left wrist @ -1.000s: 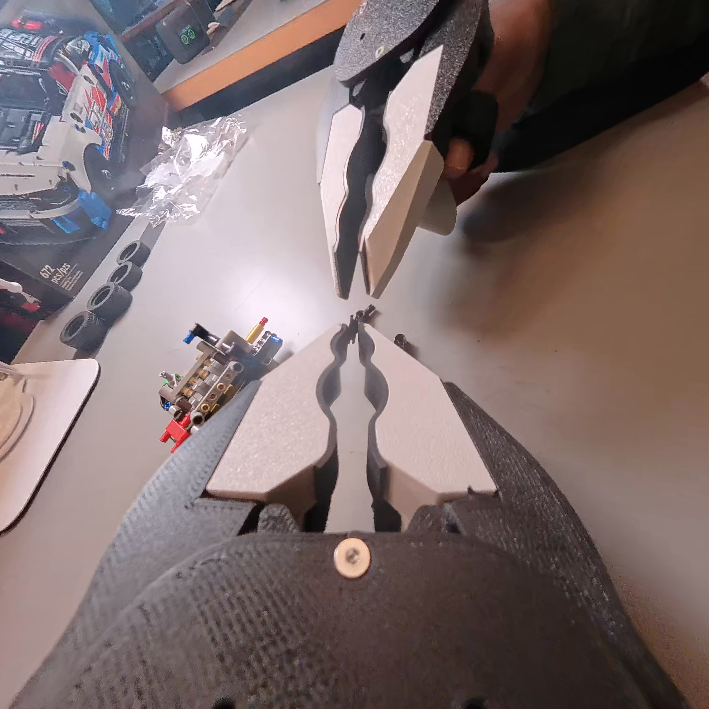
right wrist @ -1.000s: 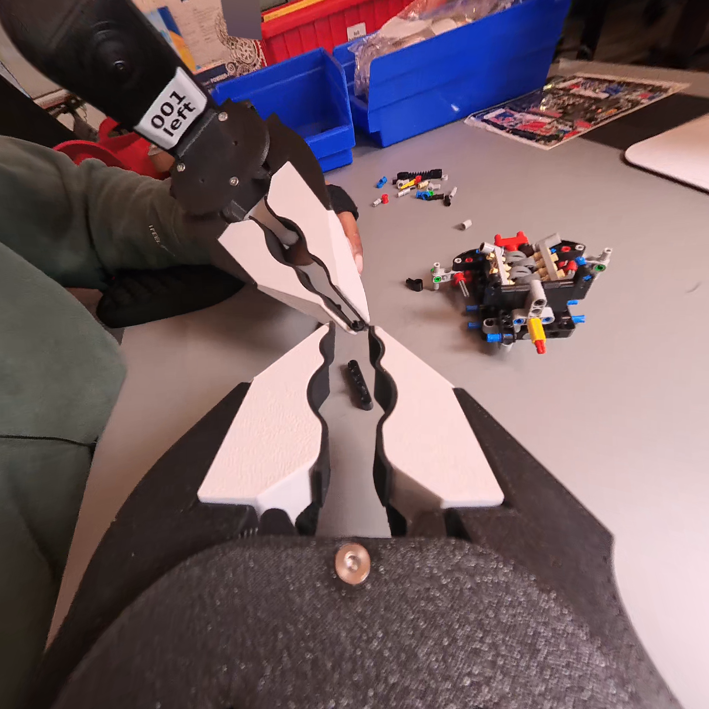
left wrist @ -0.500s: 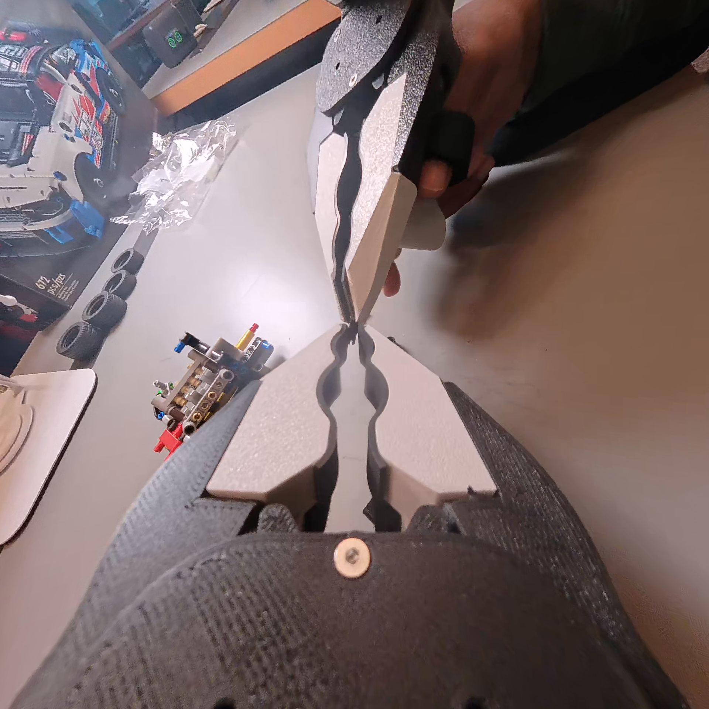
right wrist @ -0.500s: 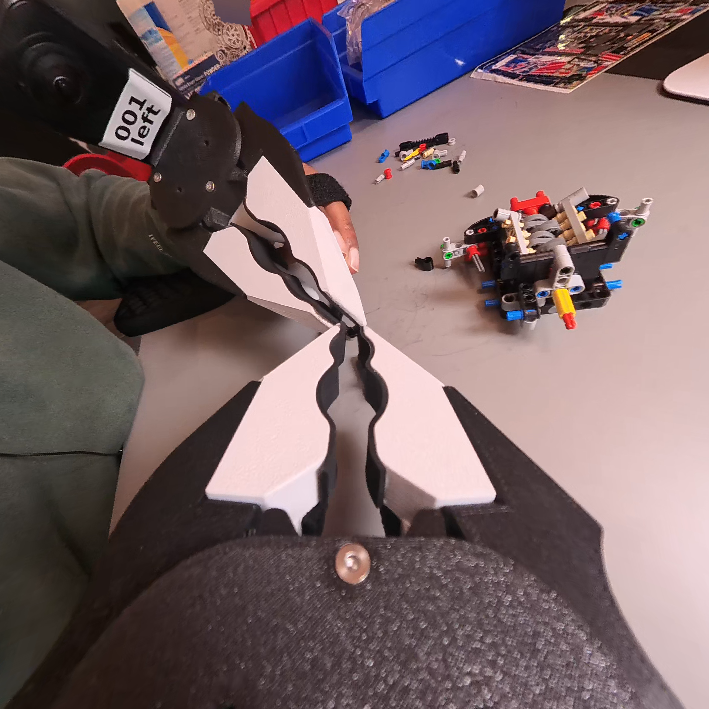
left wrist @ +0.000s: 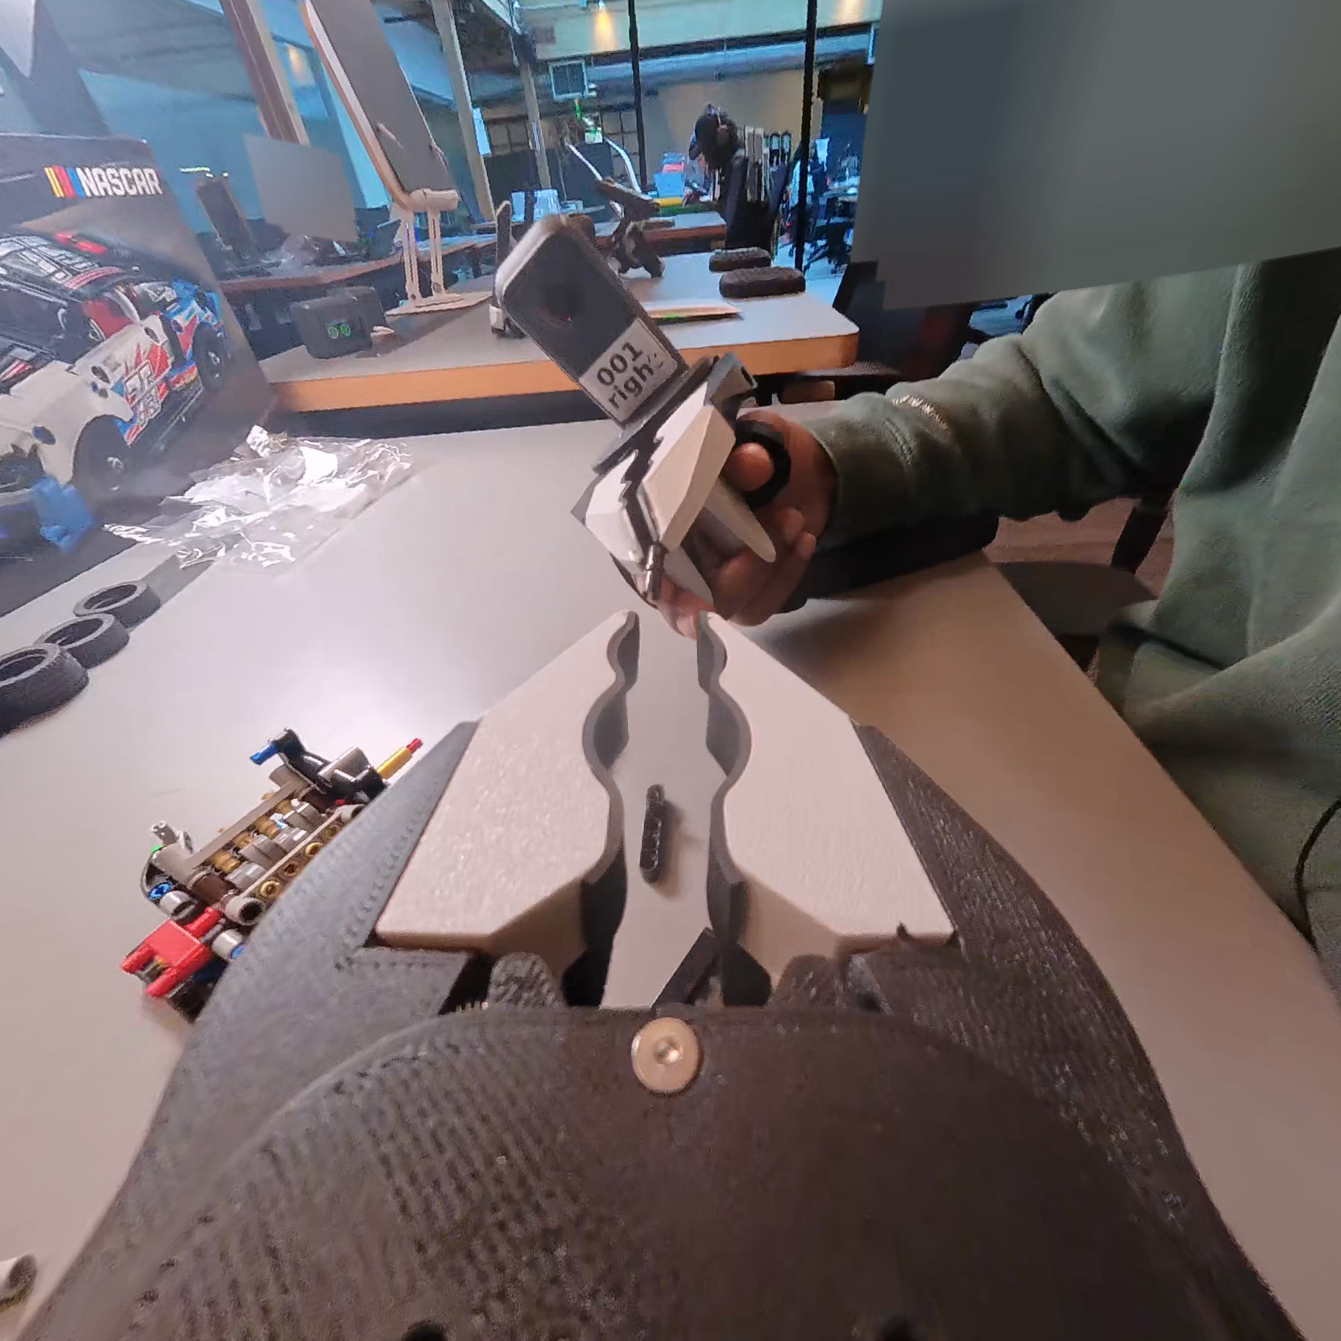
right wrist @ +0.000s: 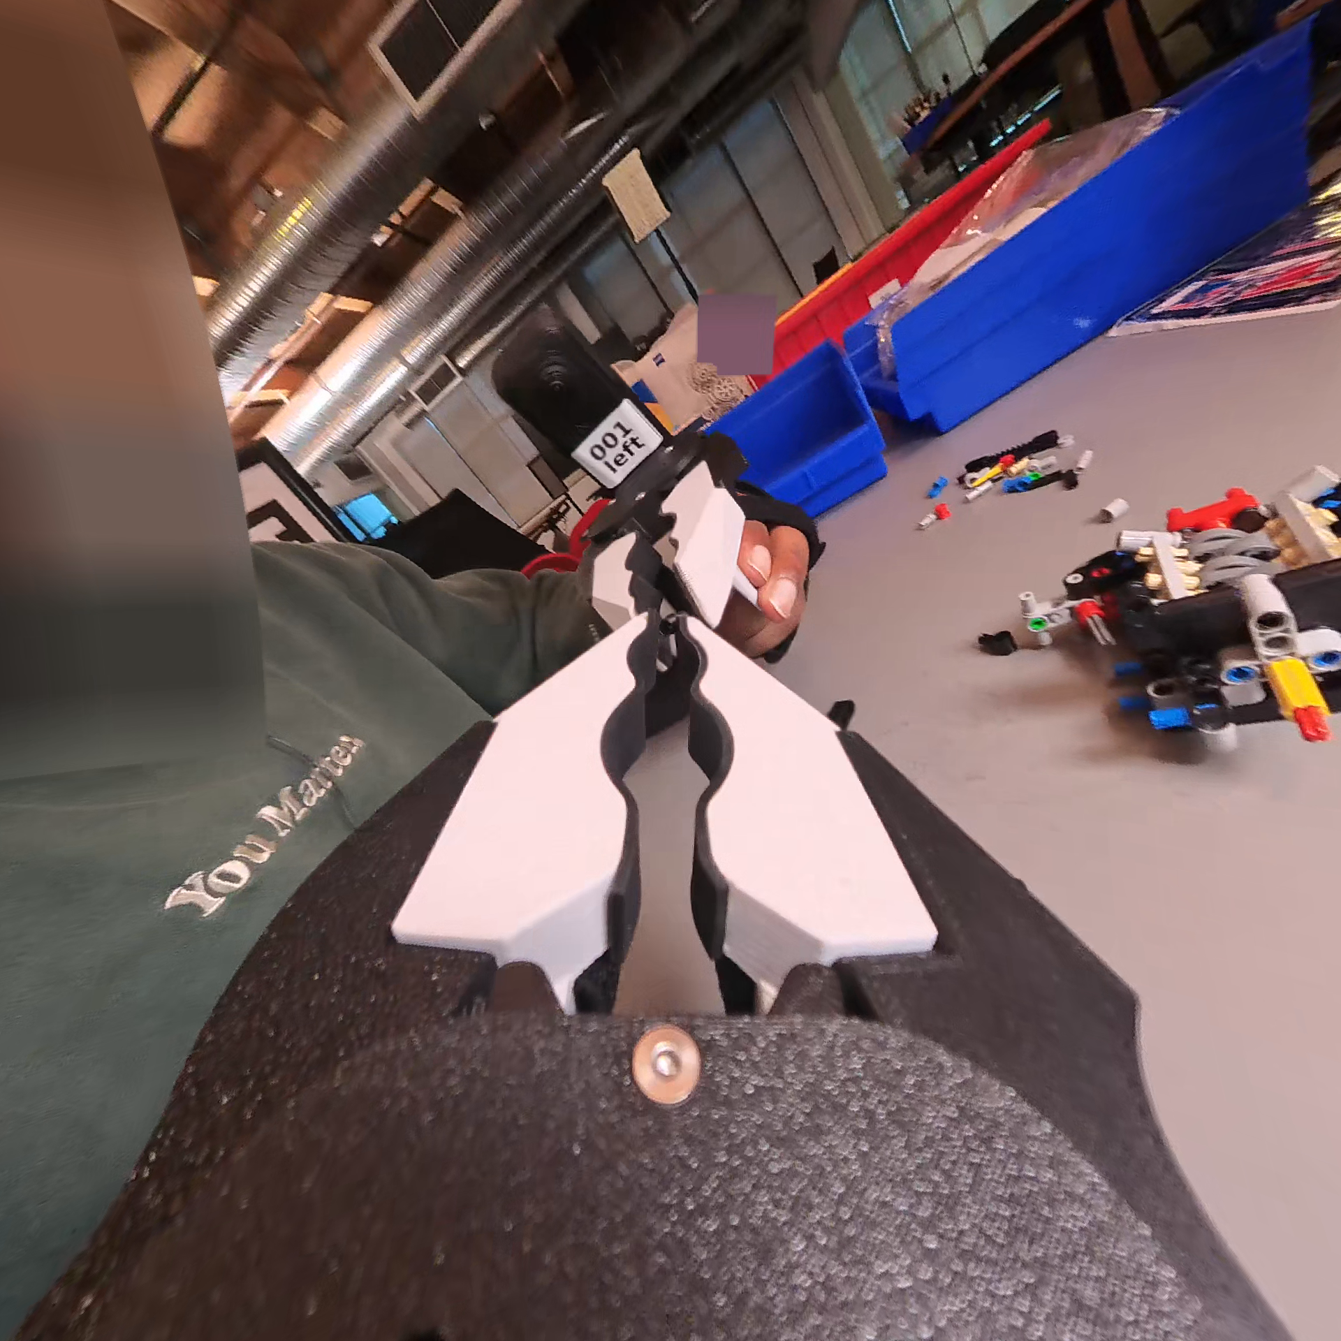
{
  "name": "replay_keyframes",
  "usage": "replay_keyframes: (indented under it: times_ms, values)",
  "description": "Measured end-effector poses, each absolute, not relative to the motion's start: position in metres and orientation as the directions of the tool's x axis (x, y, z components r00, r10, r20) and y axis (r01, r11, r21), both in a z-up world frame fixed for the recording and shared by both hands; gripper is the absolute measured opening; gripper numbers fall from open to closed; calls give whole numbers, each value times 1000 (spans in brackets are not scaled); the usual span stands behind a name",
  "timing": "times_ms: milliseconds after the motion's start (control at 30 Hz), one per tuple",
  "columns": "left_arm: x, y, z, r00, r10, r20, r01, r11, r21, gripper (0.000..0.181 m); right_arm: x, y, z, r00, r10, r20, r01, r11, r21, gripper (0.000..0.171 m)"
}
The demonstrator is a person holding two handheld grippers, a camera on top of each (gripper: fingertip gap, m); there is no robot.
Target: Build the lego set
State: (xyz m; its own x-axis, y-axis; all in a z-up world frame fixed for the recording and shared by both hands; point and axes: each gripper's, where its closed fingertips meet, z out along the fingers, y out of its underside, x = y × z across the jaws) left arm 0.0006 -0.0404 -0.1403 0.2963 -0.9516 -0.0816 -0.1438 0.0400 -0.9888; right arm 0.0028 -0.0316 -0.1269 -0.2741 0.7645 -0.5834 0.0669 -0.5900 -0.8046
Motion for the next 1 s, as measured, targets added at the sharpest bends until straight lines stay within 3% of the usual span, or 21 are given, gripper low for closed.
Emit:
replay_keyframes:
  times_ms: [500, 1000]
  values:
    - [3, -45, -137, 283, -957, -62, -128, 26, -991, 2, -1, -42, -128, -307, 772, -557, 82, -561, -824, 2]
    - [2, -41, -149, 297, -948, -110, -218, 44, -975, 2, -3, -42, -140, -210, 899, -385, 112, -369, -923, 7]
